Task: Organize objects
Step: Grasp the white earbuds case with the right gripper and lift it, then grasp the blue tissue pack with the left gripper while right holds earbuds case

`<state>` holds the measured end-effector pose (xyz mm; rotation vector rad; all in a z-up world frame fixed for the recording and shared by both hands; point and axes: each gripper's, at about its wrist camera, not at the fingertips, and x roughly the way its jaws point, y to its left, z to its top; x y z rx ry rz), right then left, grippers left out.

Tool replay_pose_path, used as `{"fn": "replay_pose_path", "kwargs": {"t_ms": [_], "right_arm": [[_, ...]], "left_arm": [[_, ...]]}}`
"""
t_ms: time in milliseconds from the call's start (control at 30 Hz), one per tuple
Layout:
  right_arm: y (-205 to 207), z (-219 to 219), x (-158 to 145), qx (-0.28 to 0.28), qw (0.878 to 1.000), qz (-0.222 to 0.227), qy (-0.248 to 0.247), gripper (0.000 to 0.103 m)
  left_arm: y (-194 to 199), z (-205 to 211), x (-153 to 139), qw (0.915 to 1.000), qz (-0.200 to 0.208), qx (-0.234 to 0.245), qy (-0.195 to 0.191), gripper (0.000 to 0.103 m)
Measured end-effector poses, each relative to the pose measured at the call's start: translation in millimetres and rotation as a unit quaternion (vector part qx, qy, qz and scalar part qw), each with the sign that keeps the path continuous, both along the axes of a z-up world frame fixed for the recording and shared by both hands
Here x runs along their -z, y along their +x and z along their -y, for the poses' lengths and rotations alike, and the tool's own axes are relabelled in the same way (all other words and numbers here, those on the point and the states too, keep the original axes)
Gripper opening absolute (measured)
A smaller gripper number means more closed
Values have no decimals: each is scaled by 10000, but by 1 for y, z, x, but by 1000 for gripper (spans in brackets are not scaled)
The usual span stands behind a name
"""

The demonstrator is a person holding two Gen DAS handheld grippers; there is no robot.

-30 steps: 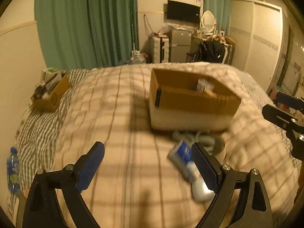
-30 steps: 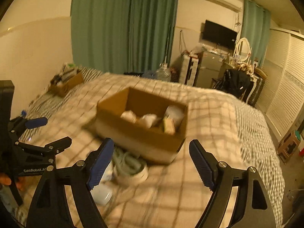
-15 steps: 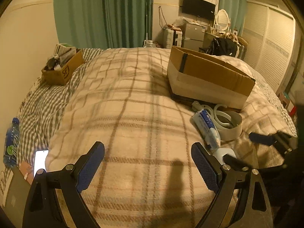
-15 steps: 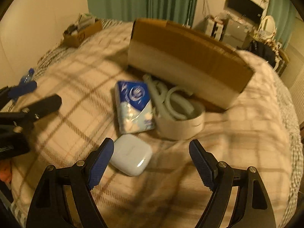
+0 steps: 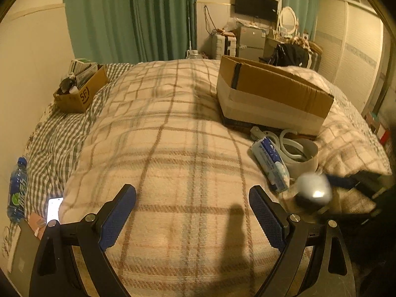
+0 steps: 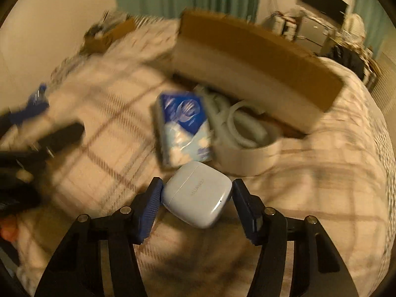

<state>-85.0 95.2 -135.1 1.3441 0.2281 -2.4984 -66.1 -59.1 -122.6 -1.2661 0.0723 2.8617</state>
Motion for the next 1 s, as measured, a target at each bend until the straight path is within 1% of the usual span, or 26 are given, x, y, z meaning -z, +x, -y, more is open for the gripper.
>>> {"fn": "replay_pose_path", "kwargs": {"t_ms": [67, 200, 367, 467, 500, 567, 700, 767, 800, 833, 867, 933, 967, 1000], "right_arm": [[1, -12, -14, 114, 9998, -131, -126, 57], [-6, -34, -38, 380, 9980, -510, 48, 57], [-20, -57, -51, 605, 9956, -708, 47, 57], [-25, -67, -53, 680, 9948, -763, 7, 57], [-28, -68, -50, 700, 9948, -746, -25, 57], [-29, -71, -45, 711, 9951, -687, -59, 57], [-34, -79, -33, 781, 9953, -527, -201, 57], [-34, -81, -30, 796, 9954, -483, -245, 57], [-34, -81, -28, 794, 9954, -471, -262, 57], [-34, -81, -27, 792, 9954, -462, -262, 57], [-34, -81, -26, 796, 9955, -452, -256, 57], [-33, -81, -25, 812, 9954, -456, -246, 57], [-32, -81, -26, 823, 9952, -477, -245, 57], [-32, -82, -26, 829, 9950, -493, -244, 57]], "left_arm": [[-4, -7, -1, 9999, 24, 96, -72, 95], [-16, -31, -4, 9988, 63, 479, 16, 95], [-41, -63, 2, 9967, 215, 781, -93, 95], [-58, -76, 11, 9954, 369, 877, -66, 95], [-63, -81, 18, 9949, 504, 867, -95, 95], [-71, -86, 25, 9940, 646, 874, -71, 95], [-78, -93, 32, 9932, 654, 962, -4, 94], [-78, -97, 34, 9923, 643, 1057, 33, 85], [-76, -100, 34, 9908, 645, 1188, 72, 74], [-75, -103, 35, 9900, 645, 1254, 82, 68], [-74, -104, 35, 9897, 633, 1281, 50, 66], [-71, -105, 35, 9907, 574, 1229, -73, 49], [-70, -104, 34, 9913, 562, 1185, -67, 45], [-70, -101, 33, 9924, 557, 1097, -1, 39]]}}
